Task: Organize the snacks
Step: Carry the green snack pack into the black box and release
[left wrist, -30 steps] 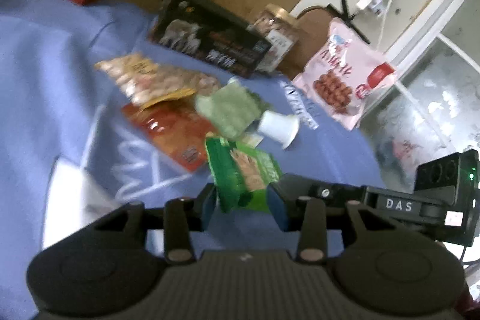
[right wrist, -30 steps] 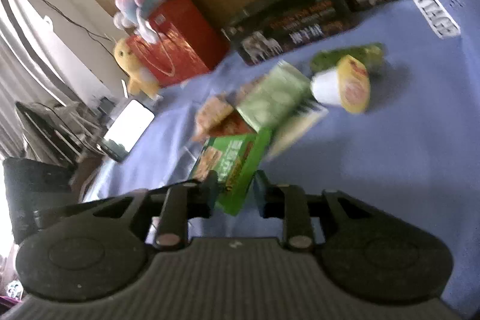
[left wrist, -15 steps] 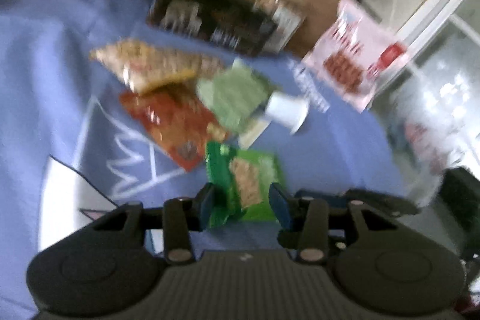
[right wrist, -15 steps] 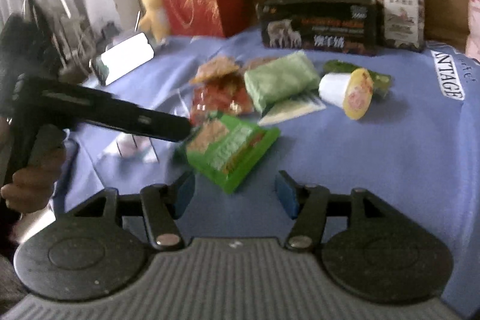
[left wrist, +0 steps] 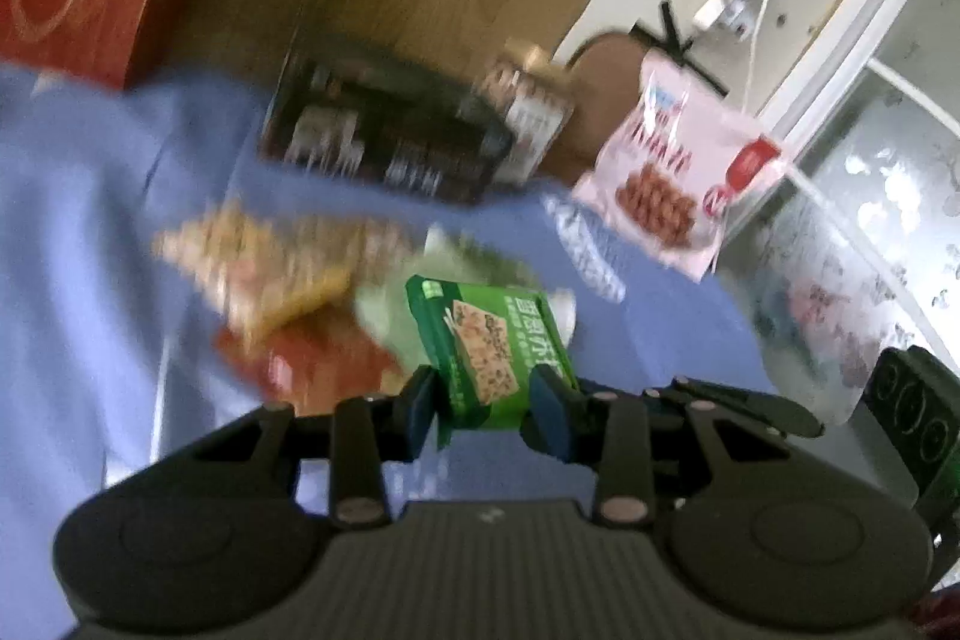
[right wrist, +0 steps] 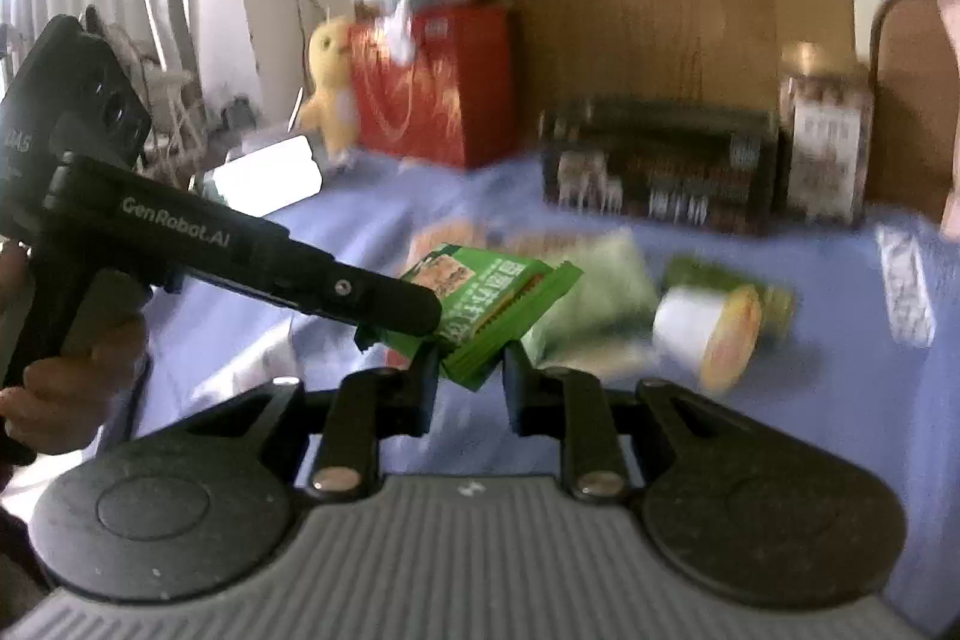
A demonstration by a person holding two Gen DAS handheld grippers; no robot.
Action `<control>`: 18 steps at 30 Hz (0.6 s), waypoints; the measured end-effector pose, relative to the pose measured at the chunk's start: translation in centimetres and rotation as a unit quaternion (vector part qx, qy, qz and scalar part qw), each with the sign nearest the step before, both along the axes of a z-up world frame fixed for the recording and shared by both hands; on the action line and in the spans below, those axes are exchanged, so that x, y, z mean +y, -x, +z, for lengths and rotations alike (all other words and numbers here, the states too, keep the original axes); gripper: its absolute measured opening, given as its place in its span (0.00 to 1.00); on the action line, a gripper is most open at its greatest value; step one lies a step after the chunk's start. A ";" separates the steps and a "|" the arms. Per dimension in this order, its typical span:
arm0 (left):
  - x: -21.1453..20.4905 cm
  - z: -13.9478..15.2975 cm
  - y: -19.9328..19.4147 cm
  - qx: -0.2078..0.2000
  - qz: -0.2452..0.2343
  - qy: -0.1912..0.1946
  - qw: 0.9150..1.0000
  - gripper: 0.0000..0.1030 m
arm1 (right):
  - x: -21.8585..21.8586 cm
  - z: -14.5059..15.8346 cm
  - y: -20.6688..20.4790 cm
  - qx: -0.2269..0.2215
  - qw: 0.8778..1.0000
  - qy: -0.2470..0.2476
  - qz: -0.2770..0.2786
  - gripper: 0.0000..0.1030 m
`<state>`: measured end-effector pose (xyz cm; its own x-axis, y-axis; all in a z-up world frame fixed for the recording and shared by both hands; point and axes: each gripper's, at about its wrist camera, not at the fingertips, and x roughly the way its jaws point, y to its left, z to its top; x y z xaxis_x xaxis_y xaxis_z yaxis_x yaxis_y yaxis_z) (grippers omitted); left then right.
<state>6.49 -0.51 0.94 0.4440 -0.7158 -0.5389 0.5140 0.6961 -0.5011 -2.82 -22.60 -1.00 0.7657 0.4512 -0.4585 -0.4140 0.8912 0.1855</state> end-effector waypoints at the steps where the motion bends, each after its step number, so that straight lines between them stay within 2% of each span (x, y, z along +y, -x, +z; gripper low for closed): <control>1: -0.3 0.8 -0.9 -0.006 0.002 0.001 1.000 0.34 | -0.2 0.5 -0.6 -0.008 1.000 -0.002 -0.004 0.25; 6: -2.8 4.5 -6.0 -0.051 0.006 0.002 0.999 0.34 | -1.2 3.1 -4.9 -0.053 0.998 -0.008 -0.029 0.25; 10: -5.2 6.0 -11.1 -0.078 0.018 -0.006 0.997 0.34 | -2.4 4.6 -10.5 -0.059 0.997 -0.014 -0.053 0.25; 13: -6.8 5.7 -15.0 -0.082 0.029 -0.007 0.996 0.37 | -3.3 4.8 -14.9 -0.049 0.996 -0.023 -0.065 0.28; 15: -7.6 4.7 -17.5 -0.078 0.035 -0.009 0.996 0.51 | -3.4 4.3 -17.4 -0.044 0.996 -0.009 -0.078 0.38; 16: -7.8 4.2 -18.5 -0.074 0.044 -0.021 0.996 0.50 | -3.4 3.9 -18.0 -0.044 0.995 0.002 -0.090 0.46; 17: -7.7 3.7 -18.8 -0.070 0.057 -0.034 0.995 0.47 | -3.7 3.5 -18.7 -0.041 0.993 0.014 -0.111 0.45; 18: -6.8 3.4 -18.9 -0.064 0.068 -0.030 0.995 0.47 | -4.1 3.2 -18.9 -0.031 0.992 0.014 -0.123 0.45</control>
